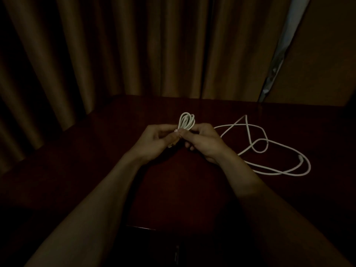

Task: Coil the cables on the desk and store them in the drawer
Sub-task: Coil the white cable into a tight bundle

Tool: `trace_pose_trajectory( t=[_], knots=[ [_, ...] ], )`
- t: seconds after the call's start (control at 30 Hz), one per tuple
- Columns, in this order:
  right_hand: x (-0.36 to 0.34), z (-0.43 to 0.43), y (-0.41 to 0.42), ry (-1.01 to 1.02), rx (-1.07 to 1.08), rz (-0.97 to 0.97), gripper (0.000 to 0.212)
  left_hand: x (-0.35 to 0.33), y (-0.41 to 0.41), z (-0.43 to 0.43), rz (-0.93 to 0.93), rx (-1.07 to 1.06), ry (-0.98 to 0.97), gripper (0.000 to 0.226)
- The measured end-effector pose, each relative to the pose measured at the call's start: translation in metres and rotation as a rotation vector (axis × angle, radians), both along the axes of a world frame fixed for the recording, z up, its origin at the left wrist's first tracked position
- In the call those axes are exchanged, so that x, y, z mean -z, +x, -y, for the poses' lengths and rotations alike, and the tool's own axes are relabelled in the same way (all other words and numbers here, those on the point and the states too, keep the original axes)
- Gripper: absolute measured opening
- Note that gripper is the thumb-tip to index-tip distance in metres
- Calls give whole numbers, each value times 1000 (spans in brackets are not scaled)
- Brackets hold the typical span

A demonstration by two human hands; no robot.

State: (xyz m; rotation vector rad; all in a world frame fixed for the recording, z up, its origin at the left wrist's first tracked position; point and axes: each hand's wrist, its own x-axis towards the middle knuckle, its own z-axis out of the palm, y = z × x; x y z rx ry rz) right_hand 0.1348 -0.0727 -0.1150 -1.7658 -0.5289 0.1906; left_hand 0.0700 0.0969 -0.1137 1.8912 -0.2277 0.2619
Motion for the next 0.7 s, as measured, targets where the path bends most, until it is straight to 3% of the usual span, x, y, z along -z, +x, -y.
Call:
trace_pose_trajectory(
  t=[0.1, 0.33, 0.57, 0.7],
  knots=[
    [-2, 2, -1, -17, -40, -42, 12, 4, 3, -4, 18, -11, 57, 27],
    [-3, 0, -1, -153, 3, -30, 34, 8, 6, -3, 44, -151, 169, 21],
    [-7, -5, -13, -188, -32, 8, 41, 8, 2, 3, 110, -299, 236, 26],
    [-12, -5, -24, -104, -36, 0, 38, 5, 1, 3, 123, -315, 252, 31]
  ],
)
